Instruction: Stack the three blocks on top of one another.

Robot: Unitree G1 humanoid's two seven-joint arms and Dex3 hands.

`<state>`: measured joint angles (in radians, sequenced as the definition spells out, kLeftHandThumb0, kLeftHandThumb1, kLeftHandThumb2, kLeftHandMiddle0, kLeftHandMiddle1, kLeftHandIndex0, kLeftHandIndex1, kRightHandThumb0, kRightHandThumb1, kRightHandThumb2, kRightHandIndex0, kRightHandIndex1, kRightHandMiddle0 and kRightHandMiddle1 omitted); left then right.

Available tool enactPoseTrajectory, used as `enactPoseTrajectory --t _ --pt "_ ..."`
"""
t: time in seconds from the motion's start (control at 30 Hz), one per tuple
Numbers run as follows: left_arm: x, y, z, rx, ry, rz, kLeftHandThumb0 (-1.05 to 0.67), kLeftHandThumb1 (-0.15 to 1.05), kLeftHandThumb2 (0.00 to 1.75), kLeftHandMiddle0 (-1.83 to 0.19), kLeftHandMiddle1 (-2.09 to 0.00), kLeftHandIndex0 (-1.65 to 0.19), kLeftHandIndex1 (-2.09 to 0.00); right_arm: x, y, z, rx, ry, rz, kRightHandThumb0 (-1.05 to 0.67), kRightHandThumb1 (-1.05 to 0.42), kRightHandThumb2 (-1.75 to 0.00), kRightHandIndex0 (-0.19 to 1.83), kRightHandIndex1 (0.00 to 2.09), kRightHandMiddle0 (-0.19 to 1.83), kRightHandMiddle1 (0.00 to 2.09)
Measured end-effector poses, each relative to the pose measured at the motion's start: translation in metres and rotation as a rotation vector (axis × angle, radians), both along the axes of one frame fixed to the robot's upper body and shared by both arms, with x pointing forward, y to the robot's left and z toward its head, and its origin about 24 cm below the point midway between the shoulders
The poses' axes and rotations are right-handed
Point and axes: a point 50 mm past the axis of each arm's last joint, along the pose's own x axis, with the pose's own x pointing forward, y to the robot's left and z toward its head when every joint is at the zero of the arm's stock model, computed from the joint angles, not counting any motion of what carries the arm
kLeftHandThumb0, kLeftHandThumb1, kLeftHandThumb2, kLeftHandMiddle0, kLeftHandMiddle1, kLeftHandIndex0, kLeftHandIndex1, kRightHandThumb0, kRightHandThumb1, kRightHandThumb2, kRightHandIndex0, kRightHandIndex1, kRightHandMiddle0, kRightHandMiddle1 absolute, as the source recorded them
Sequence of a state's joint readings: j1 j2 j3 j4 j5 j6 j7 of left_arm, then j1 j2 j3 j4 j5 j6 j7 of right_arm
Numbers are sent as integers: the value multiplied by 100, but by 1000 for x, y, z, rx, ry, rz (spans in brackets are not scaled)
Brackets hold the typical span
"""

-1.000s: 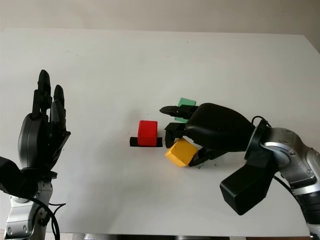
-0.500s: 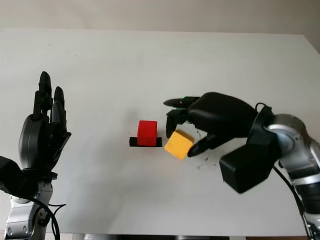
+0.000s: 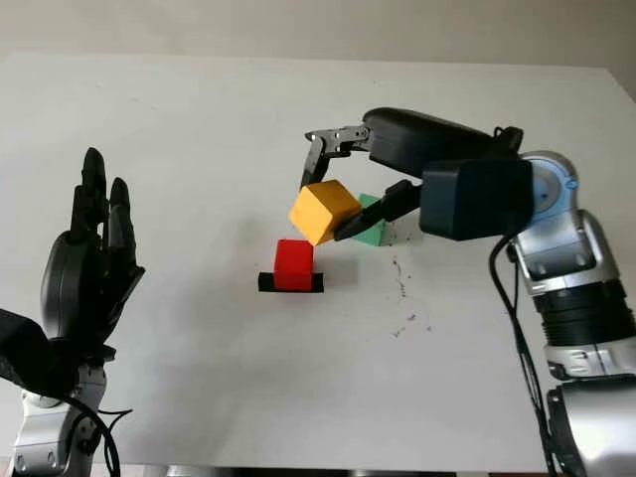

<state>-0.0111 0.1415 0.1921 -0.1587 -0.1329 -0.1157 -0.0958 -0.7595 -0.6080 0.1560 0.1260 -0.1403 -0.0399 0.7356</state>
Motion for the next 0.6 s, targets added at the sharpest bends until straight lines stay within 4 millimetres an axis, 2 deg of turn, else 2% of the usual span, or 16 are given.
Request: enactPoseTrajectory --t 0.1,0.23,0.4,0.6 --pt "0 0 0 3 0 -2 -66 105 66 17 -5 19 0 -3 7 -5 56 55 -48 -45 -97 -6 20 5 32 145" --pt "0 -2 0 3 2 -7 -65 105 66 18 -5 19 0 -8 12 -22 107 144 -86 -46 -98 -6 18 4 31 148" --pt "-1 -2 0 7 -7 -10 -64 105 64 17 -6 19 -1 -14 16 -36 122 152 -128 -42 -97 -5 19 5 30 152" --pt "-1 -4 -1 0 -6 -9 -63 105 63 16 -6 19 -3 -18 21 -42 160 192 -158 -42 -98 -6 18 5 27 156"
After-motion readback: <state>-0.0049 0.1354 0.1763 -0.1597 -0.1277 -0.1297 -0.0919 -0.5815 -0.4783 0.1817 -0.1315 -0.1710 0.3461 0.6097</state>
